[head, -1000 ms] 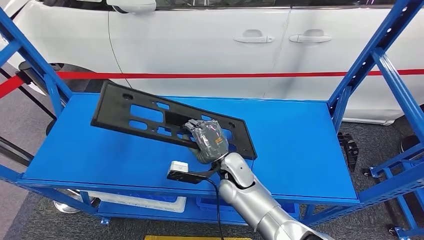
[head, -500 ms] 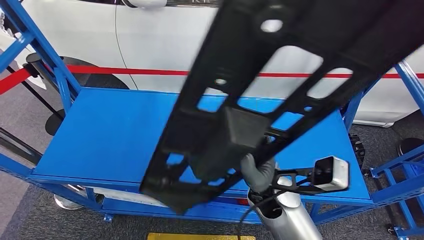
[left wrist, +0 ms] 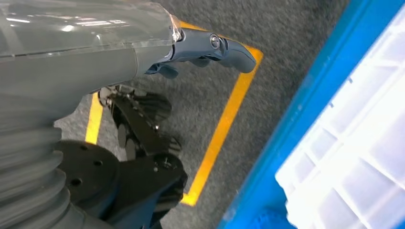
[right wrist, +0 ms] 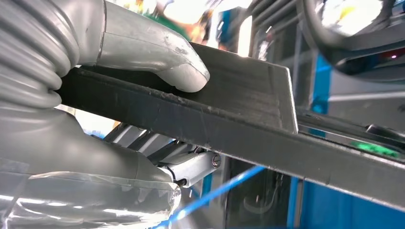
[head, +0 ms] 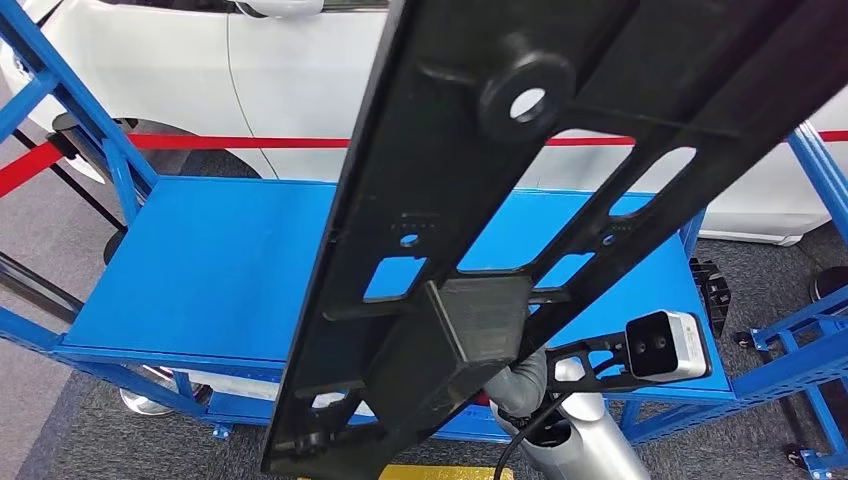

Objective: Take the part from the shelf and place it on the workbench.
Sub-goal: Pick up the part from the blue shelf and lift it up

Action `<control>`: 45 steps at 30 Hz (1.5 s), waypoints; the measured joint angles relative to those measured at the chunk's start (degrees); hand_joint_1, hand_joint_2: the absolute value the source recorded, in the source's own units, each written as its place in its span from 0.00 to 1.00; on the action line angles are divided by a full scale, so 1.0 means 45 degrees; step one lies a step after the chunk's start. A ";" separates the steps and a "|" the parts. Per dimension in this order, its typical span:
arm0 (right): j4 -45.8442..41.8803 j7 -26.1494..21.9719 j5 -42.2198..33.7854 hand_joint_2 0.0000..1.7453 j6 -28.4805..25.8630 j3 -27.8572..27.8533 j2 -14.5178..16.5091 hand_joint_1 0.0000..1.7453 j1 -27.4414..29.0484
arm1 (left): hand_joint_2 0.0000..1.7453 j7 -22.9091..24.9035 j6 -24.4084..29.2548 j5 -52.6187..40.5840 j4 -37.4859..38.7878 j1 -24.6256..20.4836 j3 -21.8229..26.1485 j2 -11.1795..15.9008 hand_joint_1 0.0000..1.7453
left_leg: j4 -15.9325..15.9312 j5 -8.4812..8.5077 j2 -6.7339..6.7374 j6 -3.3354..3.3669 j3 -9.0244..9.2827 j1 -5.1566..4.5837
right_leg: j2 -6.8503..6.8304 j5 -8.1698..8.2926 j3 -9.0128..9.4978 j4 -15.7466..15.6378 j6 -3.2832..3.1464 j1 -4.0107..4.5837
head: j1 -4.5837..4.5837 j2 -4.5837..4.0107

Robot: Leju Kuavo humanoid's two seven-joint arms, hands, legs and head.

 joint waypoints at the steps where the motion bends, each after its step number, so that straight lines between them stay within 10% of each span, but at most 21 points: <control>1: -0.0122 -0.0168 0.0381 1.00 -0.0253 -0.0009 -0.0047 0.98 0.0090 | 1.00 0.0004 -0.0001 -0.0059 0.0000 -0.0002 0.0000 0.0039 0.00 | -0.0754 0.0377 0.0001 -0.0001 0.0468 0.0018 | 0.0003 0.0045 -0.0062 0.0025 0.0026 -0.0003 | 0.0000 0.0000; 4: -0.0564 -0.0669 0.1448 1.00 -0.0770 -0.0090 -0.0214 0.98 0.0419 | 1.00 0.0051 0.0007 -0.0205 0.0000 -0.0052 0.0000 0.0166 0.00 | -0.3082 0.1113 -0.0014 0.0121 0.1742 -0.0023 | 0.0000 0.0192 -0.0155 0.0070 0.0190 0.0013 | 0.0006 0.0001; 8: -0.0884 -0.1266 0.2483 1.00 -0.0984 -0.0177 -0.0526 0.98 0.0906 | 1.00 0.0123 0.0034 -0.0245 0.0000 -0.0045 0.0000 0.0267 0.00 | -0.3336 0.1431 -0.0001 0.0439 0.1694 -0.0092 | 0.0018 0.0360 -0.0220 0.0041 0.0491 -0.0009 | 0.0020 0.0001; 14: -0.1083 -0.1433 0.3098 1.00 -0.0842 -0.0265 -0.0959 0.98 0.1305 | 1.00 0.0019 -0.0186 -0.0308 0.0000 -0.0070 0.0004 0.0283 0.00 | -0.3393 0.2125 0.0121 0.0739 0.0950 -0.0088 | 0.0103 -0.2141 -0.1128 0.3451 0.0720 -0.0097 | 0.0039 0.0001; 16: -0.1110 -0.1433 0.3113 1.00 -0.0774 -0.0327 -0.1057 0.98 0.1356 | 1.00 -0.0025 -0.0277 -0.0372 0.0000 -0.0069 -0.0005 0.0284 0.00 | -0.3308 0.2272 0.0125 0.0689 0.0675 -0.0096 | 0.0100 -0.1704 -0.0495 0.3084 0.0728 -0.0122 | 0.0038 0.0001; 20: -0.1334 -0.1439 0.3119 1.00 -0.0789 -0.0459 -0.1235 0.98 0.1382 | 1.00 -0.0092 -0.0403 -0.0550 0.0000 -0.0074 -0.0047 0.0270 0.00 | -0.3006 0.2438 0.0102 0.0475 0.0284 -0.0139 | 0.0133 -0.1264 0.1523 0.0180 0.0562 -0.0068 | 0.0035 0.0001; 24: -0.1488 -0.1444 0.3107 1.00 -0.0876 -0.0585 -0.1406 0.98 0.1457 | 1.00 0.0045 -0.0311 -0.0713 0.0002 -0.0040 -0.0113 0.0262 0.00 | -0.2777 0.2339 0.0080 0.0140 0.0022 -0.0090 | 0.0108 -0.1044 0.1352 -0.0090 0.0177 -0.0037 | 0.0024 0.0001; 29: -0.1651 -0.1444 0.3267 1.00 -0.1020 -0.0599 -0.1557 0.98 0.1507 | 1.00 0.0179 -0.0182 -0.0868 0.0005 -0.0023 -0.0211 0.0237 0.00 | 0.0342 0.0155 0.0080 -0.0007 -0.0806 -0.0026 | 0.0048 -0.0473 0.0645 -0.0098 -0.0071 0.0037 | 0.0019 0.0001; 31: -0.1677 -0.1443 0.3340 1.00 -0.1119 -0.0597 -0.1624 0.98 0.1537 | 1.00 0.0172 -0.0196 -0.0895 0.0005 -0.0032 -0.0244 0.0238 0.00 | 0.0241 0.0583 0.0079 0.0060 -0.0300 -0.0042 | 0.0043 -0.0255 0.0332 -0.0057 -0.0072 0.0090 | 0.0018 0.0001; 35: -0.1886 -0.1444 0.3419 1.00 -0.1395 -0.0590 -0.1721 0.98 0.1529 | 1.00 0.0125 -0.0262 -0.0994 0.0001 -0.0134 -0.0304 0.0268 0.00 | -0.3025 0.1162 0.0078 0.0399 0.1974 -0.0211 | 0.0020 0.0125 -0.0019 -0.0008 0.0056 0.0122 | 0.0023 0.0001; 38: -0.1988 -0.1444 0.3442 1.00 -0.1445 -0.0574 -0.1768 0.98 0.1530 | 1.00 0.0102 -0.0327 -0.1011 0.0001 -0.0167 -0.0334 0.0272 0.00 | -0.3635 0.1260 0.0094 0.0566 0.2149 -0.0278 | -0.0018 0.0366 -0.0072 -0.0041 0.0276 0.0058 | 0.0027 0.0001; 40: -0.2029 -0.1445 0.3448 1.00 -0.1446 -0.0561 -0.1816 0.98 0.1556 | 1.00 0.0101 -0.0368 -0.1028 0.0004 -0.0174 -0.0342 0.0241 0.00 | -0.3793 0.1578 0.0153 0.0724 0.2018 -0.0233 | 0.0032 -0.0128 -0.0237 0.0318 0.0416 0.0035 | 0.0039 0.0001; 43: -0.2040 -0.1443 0.3469 1.00 -0.1476 -0.0550 -0.1892 0.98 0.1622 | 1.00 0.0113 -0.0379 -0.1056 0.0005 -0.0193 -0.0349 0.0207 0.00 | -0.3793 0.2013 0.0200 0.0832 0.1533 -0.0208 | 0.0098 -0.1933 -0.0757 0.2332 0.0589 -0.0056 | 0.0051 0.0001; 45: -0.2037 -0.1442 0.3494 1.00 -0.1515 -0.0551 -0.1937 0.98 0.1666 | 1.00 0.0128 -0.0370 -0.1088 0.0005 -0.0192 -0.0351 0.0200 0.00 | -0.3686 0.2250 0.0210 0.0772 0.1112 -0.0191 | 0.0096 -0.2035 -0.0787 0.3374 0.0704 -0.0157 | 0.0048 0.0001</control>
